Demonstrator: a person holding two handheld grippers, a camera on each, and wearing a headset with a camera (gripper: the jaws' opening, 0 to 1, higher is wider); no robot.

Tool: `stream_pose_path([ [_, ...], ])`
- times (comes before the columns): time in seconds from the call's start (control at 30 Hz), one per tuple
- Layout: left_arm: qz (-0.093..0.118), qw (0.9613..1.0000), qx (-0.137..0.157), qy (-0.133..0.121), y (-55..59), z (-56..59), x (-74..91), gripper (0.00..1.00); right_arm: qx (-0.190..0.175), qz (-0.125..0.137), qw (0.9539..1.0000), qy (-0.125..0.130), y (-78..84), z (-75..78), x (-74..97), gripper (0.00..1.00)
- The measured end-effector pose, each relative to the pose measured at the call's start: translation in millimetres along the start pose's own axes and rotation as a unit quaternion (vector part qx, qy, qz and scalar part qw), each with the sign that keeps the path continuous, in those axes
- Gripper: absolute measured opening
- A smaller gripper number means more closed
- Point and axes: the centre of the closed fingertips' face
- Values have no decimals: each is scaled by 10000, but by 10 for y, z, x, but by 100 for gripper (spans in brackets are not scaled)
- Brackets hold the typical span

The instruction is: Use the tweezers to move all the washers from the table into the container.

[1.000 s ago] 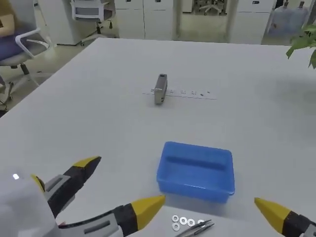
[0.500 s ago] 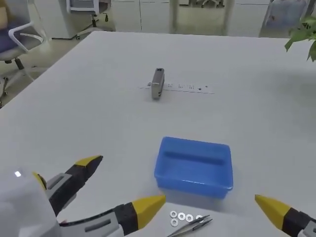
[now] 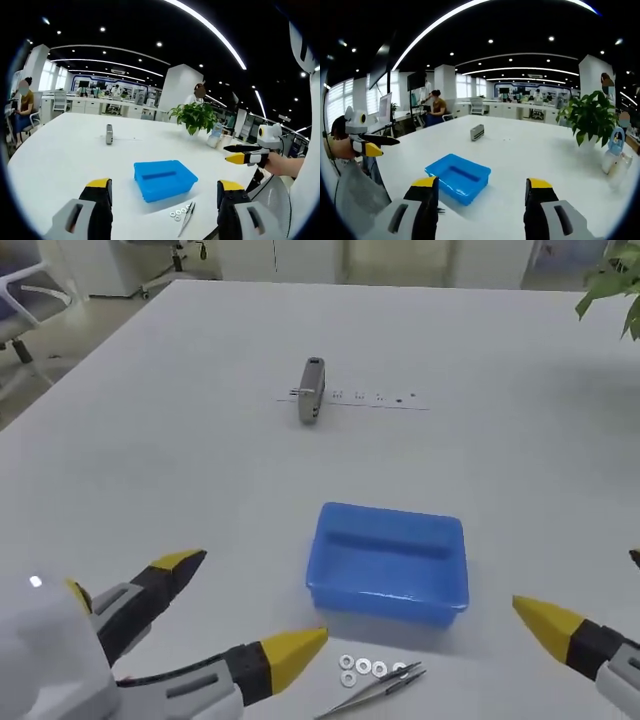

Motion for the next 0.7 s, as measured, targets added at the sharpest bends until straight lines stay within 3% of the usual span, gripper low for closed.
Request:
stream_pose_path([
  [0.07, -117, 9999, -62, 14, 46, 4, -29, 87, 124, -132, 9998, -121, 63, -44, -36, 64],
  [0.13, -280, 9994, -191, 79, 118, 10, -70, 85, 382, -244, 9983, -374, 116, -125, -70, 51],
  [0.23, -518, 9981, -237, 244, 232, 52, -141, 76, 597, -513, 9928, -899, 233, -283, -153, 37],
  [0.33, -879, 9944, -299, 496, 375, 116, -205, 71, 686, -691, 9874, -1246, 313, -384, -230, 31],
  [0.43, -1267, 9883, -619, 586, 489, 122, -253, 63, 976, -934, 9771, -1646, 414, -514, -300, 23],
  [0.5, -1319, 9875, -635, 591, 494, 109, -292, 59, 1130, -1117, 9690, -1892, 486, -616, -331, 18],
  [0.57, -1467, 9837, -705, 767, 530, 138, -302, 54, 1344, -1235, 9616, -2049, 549, -677, -355, 15],
  [0.63, -1628, 9793, -841, 860, 577, 134, -327, 46, 1566, -1441, 9499, -2289, 653, -776, -375, 11],
  [0.7, -1906, 9713, -1032, 977, 670, 128, -346, 40, 1815, -1619, 9382, -2463, 766, -834, -419, 9],
])
Point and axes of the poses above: the centre of the closed fingertips' face, and the gripper's own axes: x roughly backward along the fingers, z roughly to its right, y roughly out of its underside, and after that the axes turned 6 degrees about -z, right-handed
